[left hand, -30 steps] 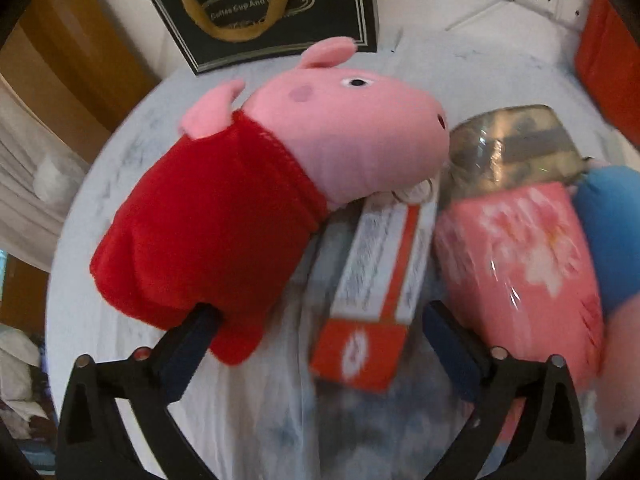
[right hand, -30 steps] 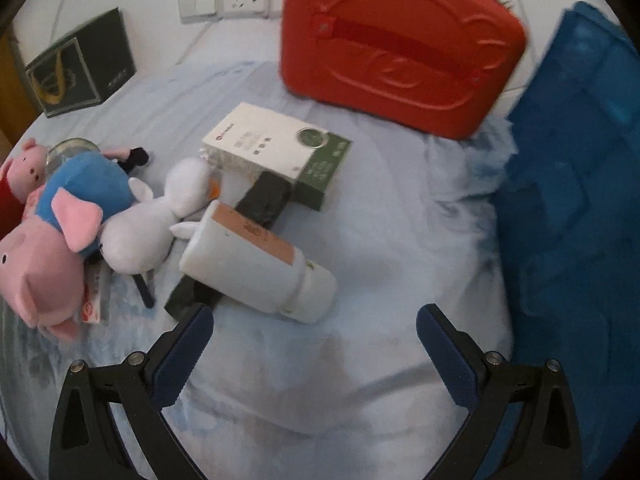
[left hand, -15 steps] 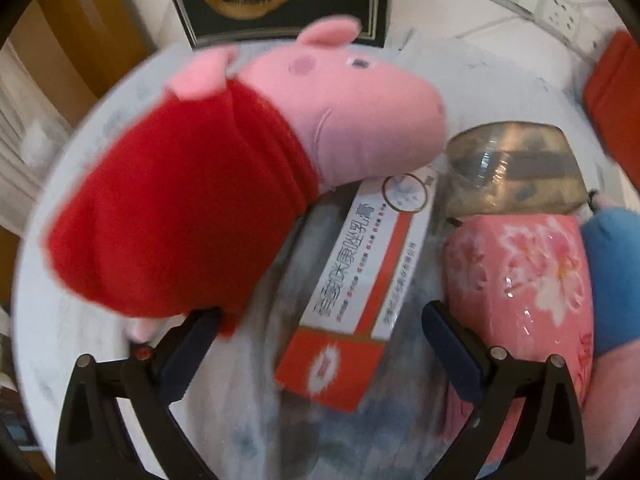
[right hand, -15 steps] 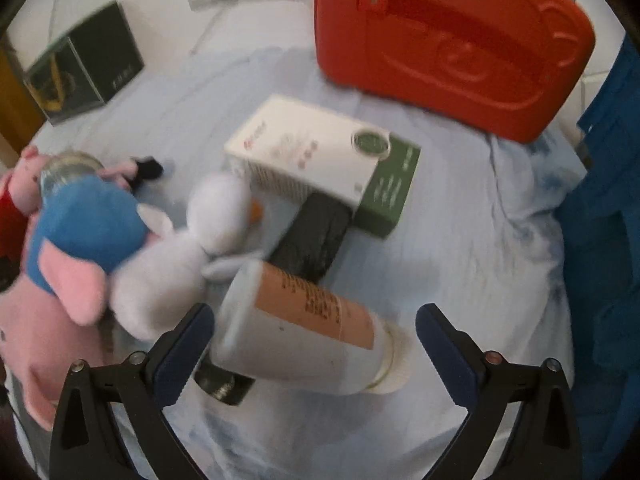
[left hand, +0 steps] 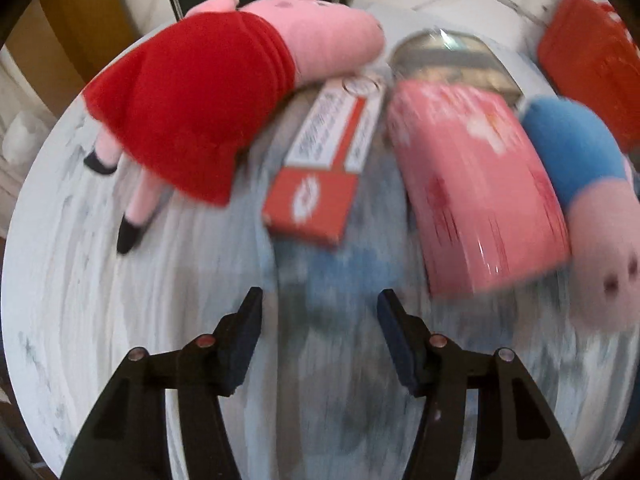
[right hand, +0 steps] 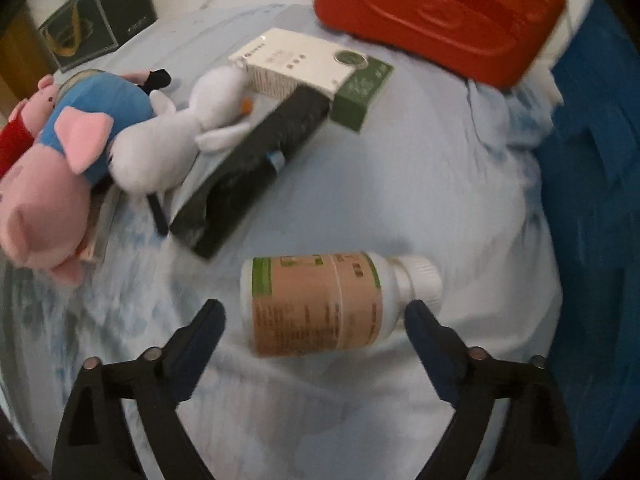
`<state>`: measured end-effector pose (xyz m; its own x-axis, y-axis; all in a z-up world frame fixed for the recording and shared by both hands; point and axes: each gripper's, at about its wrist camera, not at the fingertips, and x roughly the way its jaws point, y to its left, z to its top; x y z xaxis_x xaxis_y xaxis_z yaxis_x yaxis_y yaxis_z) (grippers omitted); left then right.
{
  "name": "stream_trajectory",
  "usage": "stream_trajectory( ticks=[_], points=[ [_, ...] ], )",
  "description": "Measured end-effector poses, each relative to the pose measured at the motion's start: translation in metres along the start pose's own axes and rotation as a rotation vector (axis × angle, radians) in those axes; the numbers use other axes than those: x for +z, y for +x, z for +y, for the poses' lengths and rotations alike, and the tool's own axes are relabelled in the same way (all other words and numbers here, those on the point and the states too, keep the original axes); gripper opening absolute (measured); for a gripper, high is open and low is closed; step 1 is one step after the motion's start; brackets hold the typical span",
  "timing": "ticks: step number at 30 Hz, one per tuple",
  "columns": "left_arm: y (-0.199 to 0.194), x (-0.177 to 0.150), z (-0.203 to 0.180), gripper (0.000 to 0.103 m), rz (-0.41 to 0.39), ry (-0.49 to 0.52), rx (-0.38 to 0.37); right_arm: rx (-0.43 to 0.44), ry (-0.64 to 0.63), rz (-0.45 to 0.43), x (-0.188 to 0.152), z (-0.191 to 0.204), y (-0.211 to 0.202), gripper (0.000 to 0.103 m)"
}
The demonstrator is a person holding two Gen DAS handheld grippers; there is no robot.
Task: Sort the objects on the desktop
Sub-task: 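Lower the left gripper onto the red-white box while the right approaches the white bottle, then grasp the red-white ointment box with the left gripper while the right grasps the white pill bottle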
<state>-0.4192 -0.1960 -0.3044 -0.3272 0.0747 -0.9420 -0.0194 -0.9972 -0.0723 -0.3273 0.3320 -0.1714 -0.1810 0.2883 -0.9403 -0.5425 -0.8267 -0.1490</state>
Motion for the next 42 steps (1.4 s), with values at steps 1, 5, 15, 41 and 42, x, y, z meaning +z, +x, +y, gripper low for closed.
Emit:
stream_trajectory(
  ticks=[1,5,15,41,42],
  points=[
    [-0.002,-0.004,-0.001,0.057,0.009,0.008,-0.002,0.007,0.029,-0.008,-0.004,-0.005,-0.005,0.103],
    [-0.018,-0.001,0.000,0.057,-0.026,0.007,0.023,0.036,0.153,-0.048,-0.012,-0.032,-0.027,0.103],
    [0.014,0.064,-0.006,0.067,-0.033,0.038,0.034,0.039,0.339,0.036,-0.005,-0.054,-0.005,0.103],
    [0.033,0.093,0.003,0.054,-0.047,0.044,-0.007,-0.052,0.174,0.019,0.005,-0.019,0.015,0.095],
    [0.039,0.096,0.003,0.054,-0.032,0.035,-0.003,-0.051,0.181,0.027,0.004,-0.022,0.016,0.095]
  ],
)
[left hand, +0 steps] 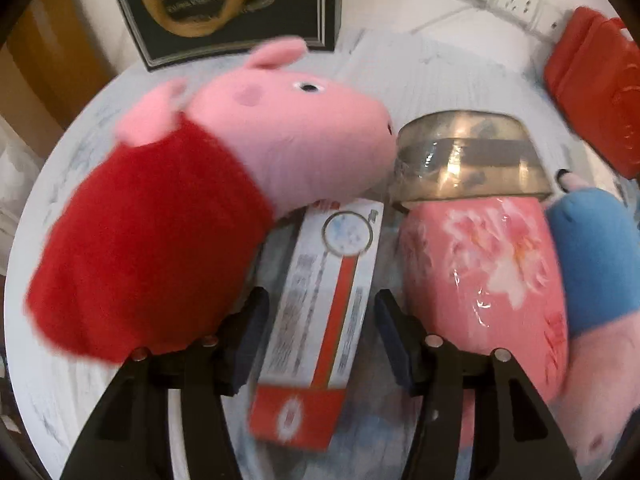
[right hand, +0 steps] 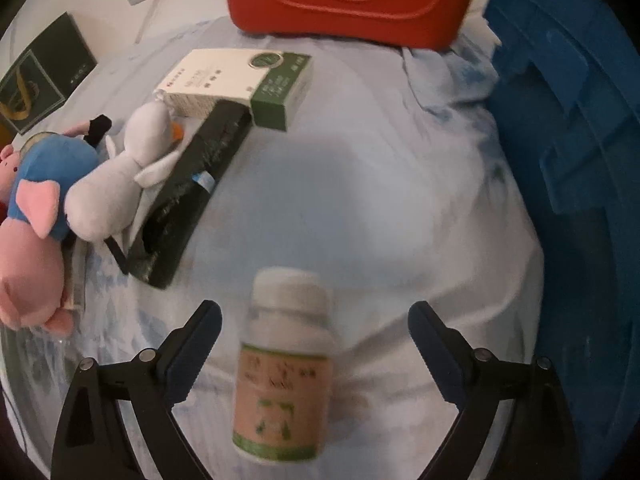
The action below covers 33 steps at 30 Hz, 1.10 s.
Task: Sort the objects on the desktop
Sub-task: 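Grasp the red-white ointment box with the left gripper while the right grasps the white pill bottle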
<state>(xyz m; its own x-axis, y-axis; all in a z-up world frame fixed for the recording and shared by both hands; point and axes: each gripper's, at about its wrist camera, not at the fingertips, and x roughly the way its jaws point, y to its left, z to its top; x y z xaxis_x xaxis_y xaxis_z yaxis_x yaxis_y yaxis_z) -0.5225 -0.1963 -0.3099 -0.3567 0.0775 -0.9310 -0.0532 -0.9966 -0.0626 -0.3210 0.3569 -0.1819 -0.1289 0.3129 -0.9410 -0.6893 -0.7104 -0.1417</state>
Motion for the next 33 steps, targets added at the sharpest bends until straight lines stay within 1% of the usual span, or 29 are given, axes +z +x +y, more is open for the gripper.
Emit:
stream_trajectory(
  ticks=[2,4,5,6,8,9,10,12,14,16,17,18,19,20,21,24,25,26,27,29,32,33],
  points=[
    [0.003,0.002,0.004,0.054,-0.001,-0.044,-0.034,-0.004,0.010,0.011,-0.002,-0.004,0.004,0.095],
    [0.001,-0.005,0.003,0.054,-0.006,-0.056,-0.027,0.014,0.014,0.023,0.002,-0.006,0.006,0.086],
    [0.002,-0.008,0.002,0.054,-0.006,-0.054,-0.027,0.022,0.013,0.032,0.002,-0.005,0.008,0.078],
    [0.000,-0.011,0.002,0.054,-0.005,-0.047,-0.028,0.027,0.009,0.042,0.000,-0.002,0.010,0.075],
    [-0.003,-0.014,0.008,0.054,0.000,-0.036,-0.013,0.045,0.008,0.043,-0.004,0.002,0.010,0.075],
    [-0.001,-0.007,0.014,0.055,0.002,-0.036,-0.011,0.052,0.009,0.044,-0.005,0.004,0.008,0.075],
    [-0.001,-0.007,0.017,0.056,-0.001,-0.032,-0.016,0.058,0.011,0.043,-0.007,0.004,0.007,0.075],
    [0.006,0.000,0.016,0.065,0.002,-0.016,-0.007,0.068,0.012,0.047,-0.011,0.004,0.006,0.075],
    [0.010,0.006,0.020,0.070,0.004,-0.013,-0.020,0.057,0.007,0.058,-0.015,0.003,0.009,0.075],
    [0.011,0.008,0.021,0.070,0.006,-0.006,-0.018,0.061,0.014,0.064,-0.017,0.002,0.012,0.075],
    [0.010,0.006,0.021,0.061,0.004,-0.002,-0.019,0.060,0.013,0.065,-0.017,0.002,0.013,0.074],
    [0.008,0.005,0.020,0.046,-0.003,0.005,-0.023,0.058,0.008,0.062,-0.018,0.002,0.014,0.071],
    [0.005,0.002,0.018,0.045,-0.002,0.018,-0.023,0.057,0.003,0.060,-0.018,0.003,0.014,0.068],
    [0.003,-0.003,0.017,0.044,0.000,0.027,-0.013,0.054,-0.002,0.059,-0.019,0.003,0.014,0.061],
    [0.001,-0.008,0.017,0.044,0.011,0.021,-0.008,0.041,-0.008,0.058,-0.020,0.004,0.014,0.060],
    [-0.004,-0.023,0.021,0.044,0.009,0.017,-0.016,0.042,-0.007,0.052,-0.021,0.002,0.014,0.060],
    [-0.005,-0.025,0.023,0.044,0.006,0.010,-0.019,0.047,-0.006,0.053,-0.022,0.002,0.014,0.062],
    [-0.004,-0.026,0.025,0.045,0.001,0.000,-0.024,0.049,-0.006,0.052,-0.022,0.002,0.015,0.067],
    [-0.004,-0.026,0.025,0.046,-0.001,-0.006,-0.026,0.047,-0.006,0.052,-0.023,0.002,0.016,0.069],
    [-0.004,-0.027,0.024,0.044,-0.007,-0.019,-0.015,0.048,-0.011,0.052,-0.024,0.005,0.020,0.070],
    [-0.007,-0.034,0.019,0.043,-0.016,-0.021,-0.007,0.026,-0.030,0.048,-0.027,0.011,0.025,0.052],
    [-0.010,-0.040,0.016,0.043,-0.020,-0.019,-0.004,0.019,-0.033,0.039,-0.029,0.012,0.025,0.052]
  ],
)
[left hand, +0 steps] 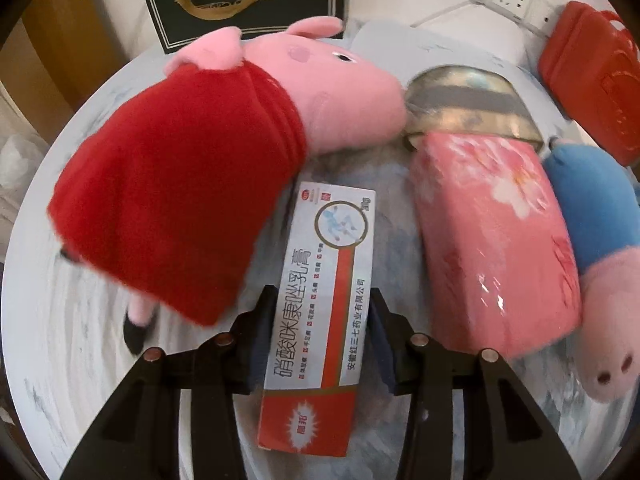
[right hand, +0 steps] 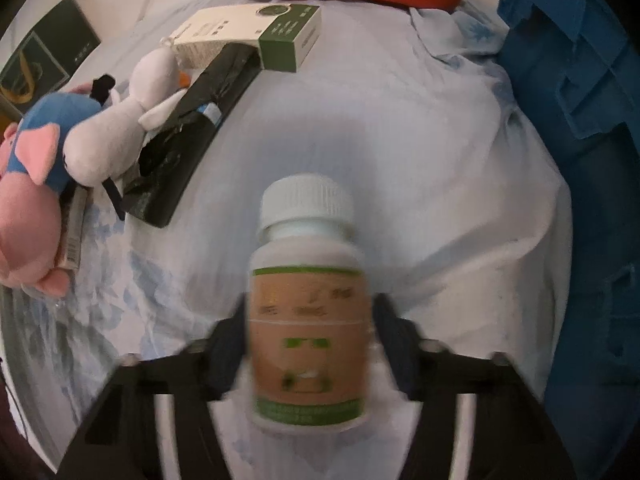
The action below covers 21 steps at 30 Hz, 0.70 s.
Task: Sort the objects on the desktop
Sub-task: 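Grasp the red-white ointment box with the left gripper while the right grasps the white pill bottle, then carry the ointment box and pill bottle into the blue crate and open both grippers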
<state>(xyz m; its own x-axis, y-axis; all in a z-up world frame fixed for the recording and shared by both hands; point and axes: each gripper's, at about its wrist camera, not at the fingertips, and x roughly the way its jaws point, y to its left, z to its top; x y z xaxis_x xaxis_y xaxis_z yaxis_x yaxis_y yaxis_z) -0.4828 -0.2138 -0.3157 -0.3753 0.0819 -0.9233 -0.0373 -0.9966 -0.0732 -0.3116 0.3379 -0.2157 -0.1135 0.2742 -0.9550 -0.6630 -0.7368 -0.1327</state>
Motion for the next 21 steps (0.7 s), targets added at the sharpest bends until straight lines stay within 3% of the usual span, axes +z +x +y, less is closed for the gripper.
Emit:
stream_trajectory(
  ticks=[10,15,21],
  points=[
    [-0.068,-0.058,-0.002,0.041,-0.062,-0.023,-0.014,-0.013,-0.057,-0.131,-0.020,0.014,-0.040,0.052],
    [-0.133,-0.082,-0.009,0.041,-0.169,-0.018,-0.035,-0.004,-0.105,-0.223,-0.019,0.004,-0.075,0.052],
    [-0.215,-0.098,-0.047,0.041,-0.328,0.044,-0.096,0.031,-0.157,-0.386,-0.060,0.022,-0.152,0.052]
  ],
)
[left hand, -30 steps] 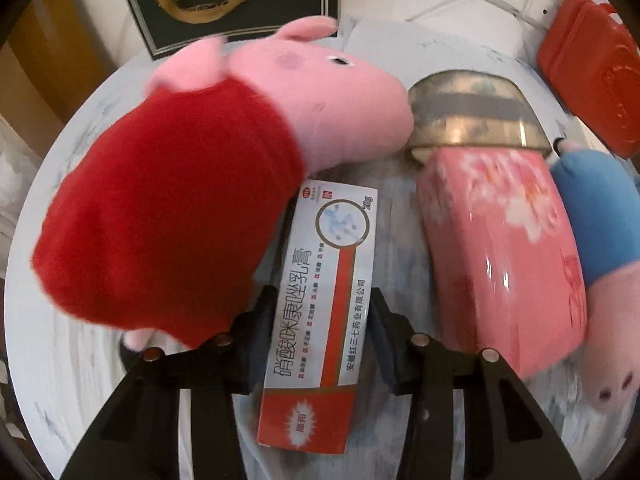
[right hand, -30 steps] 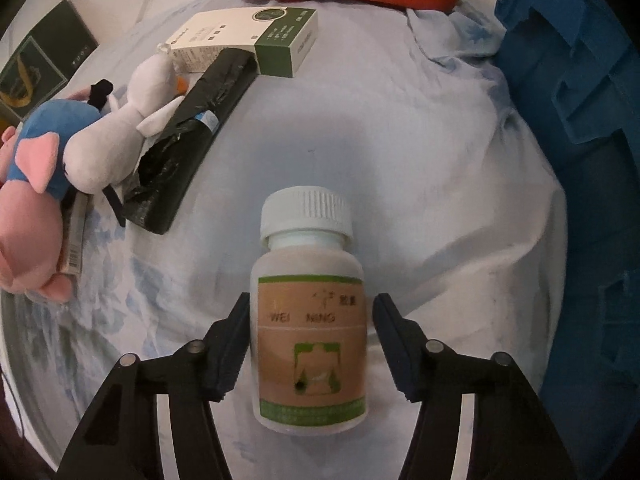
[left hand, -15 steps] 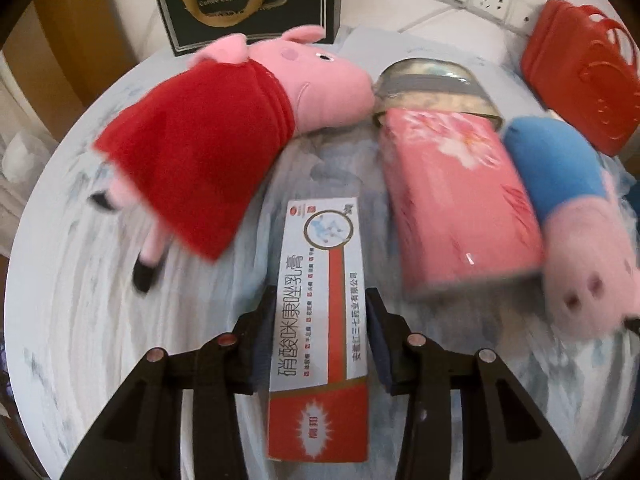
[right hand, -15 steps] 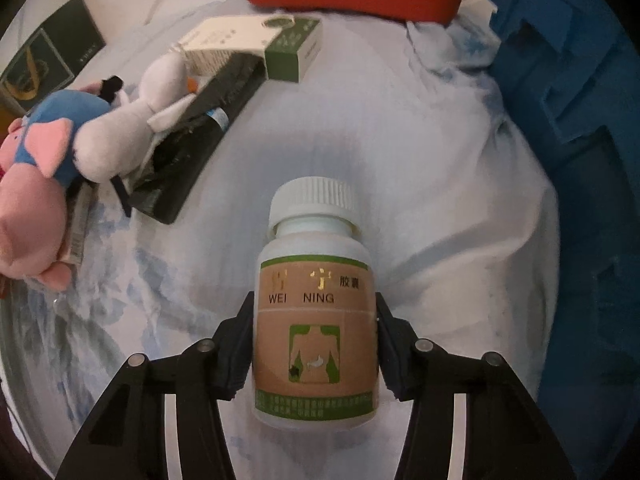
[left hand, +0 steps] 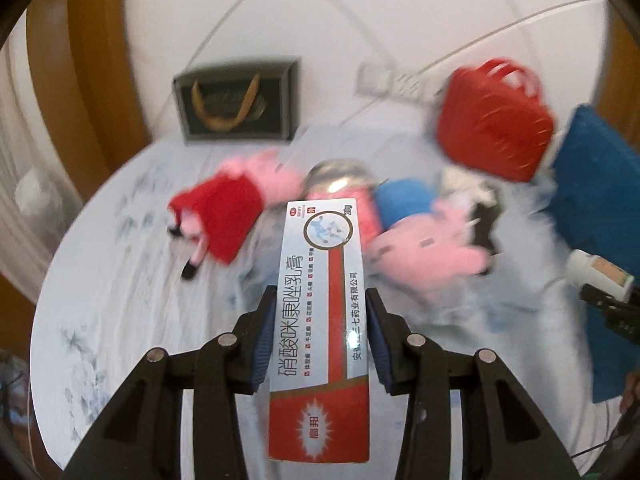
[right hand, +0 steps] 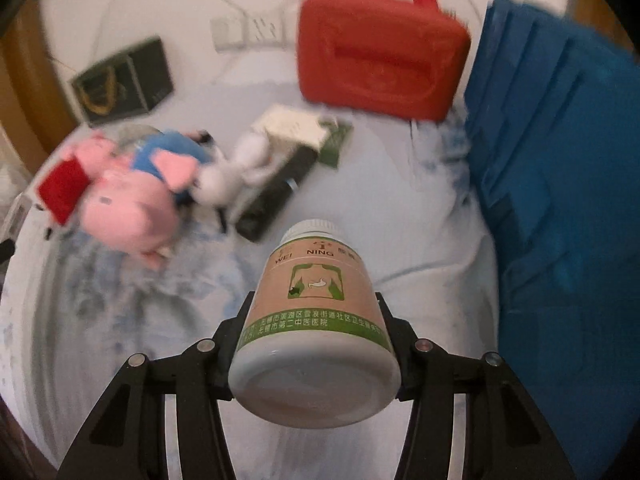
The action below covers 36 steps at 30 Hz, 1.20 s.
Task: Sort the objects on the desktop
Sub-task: 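Carry the ointment box and pill bottle into the blue crate and open both grippers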
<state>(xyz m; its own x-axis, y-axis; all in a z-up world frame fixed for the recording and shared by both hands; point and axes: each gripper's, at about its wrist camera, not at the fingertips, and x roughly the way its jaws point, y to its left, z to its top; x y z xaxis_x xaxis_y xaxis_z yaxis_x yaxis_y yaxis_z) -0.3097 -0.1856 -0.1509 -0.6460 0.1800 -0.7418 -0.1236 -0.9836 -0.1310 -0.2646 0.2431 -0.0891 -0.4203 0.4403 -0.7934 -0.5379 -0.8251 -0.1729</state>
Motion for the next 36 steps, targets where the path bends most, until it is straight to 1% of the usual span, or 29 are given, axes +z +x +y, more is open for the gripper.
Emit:
stream_trajectory(
  ticks=[3,6,8,11,15,16,18,21,25,27,31,33,36],
  points=[
    [-0.034,0.002,-0.026,0.041,-0.068,0.033,-0.034,0.012,-0.019,-0.094,-0.002,0.010,-0.048,0.052],
    [-0.061,0.004,-0.053,0.041,-0.114,0.070,-0.074,0.016,-0.035,-0.167,-0.007,0.015,-0.088,0.052],
    [-0.077,0.004,-0.074,0.041,-0.136,0.105,-0.114,0.017,-0.031,-0.210,-0.012,0.014,-0.111,0.052],
    [-0.097,0.005,-0.108,0.041,-0.170,0.158,-0.170,0.012,-0.015,-0.285,-0.020,0.004,-0.149,0.052],
    [-0.124,0.006,-0.160,0.041,-0.218,0.232,-0.255,-0.030,0.007,-0.361,-0.030,-0.020,-0.196,0.052],
    [-0.130,0.006,-0.172,0.041,-0.227,0.245,-0.273,-0.028,0.009,-0.382,-0.033,-0.028,-0.207,0.052],
    [-0.145,0.007,-0.201,0.041,-0.249,0.280,-0.325,-0.048,0.032,-0.422,-0.039,-0.046,-0.228,0.052],
    [-0.164,0.008,-0.244,0.041,-0.284,0.321,-0.380,-0.081,0.061,-0.482,-0.047,-0.074,-0.260,0.052],
    [-0.187,0.008,-0.299,0.041,-0.319,0.365,-0.449,-0.151,0.085,-0.524,-0.055,-0.117,-0.288,0.052],
    [-0.197,0.008,-0.330,0.041,-0.331,0.386,-0.483,-0.177,0.115,-0.535,-0.060,-0.147,-0.297,0.052],
    [-0.207,0.006,-0.386,0.041,-0.330,0.420,-0.525,-0.227,0.167,-0.536,-0.069,-0.202,-0.303,0.052],
    [-0.209,0.004,-0.414,0.041,-0.327,0.438,-0.530,-0.249,0.192,-0.528,-0.074,-0.233,-0.301,0.052],
    [-0.209,-0.001,-0.452,0.041,-0.309,0.462,-0.542,-0.274,0.209,-0.513,-0.079,-0.268,-0.295,0.052]
  ],
)
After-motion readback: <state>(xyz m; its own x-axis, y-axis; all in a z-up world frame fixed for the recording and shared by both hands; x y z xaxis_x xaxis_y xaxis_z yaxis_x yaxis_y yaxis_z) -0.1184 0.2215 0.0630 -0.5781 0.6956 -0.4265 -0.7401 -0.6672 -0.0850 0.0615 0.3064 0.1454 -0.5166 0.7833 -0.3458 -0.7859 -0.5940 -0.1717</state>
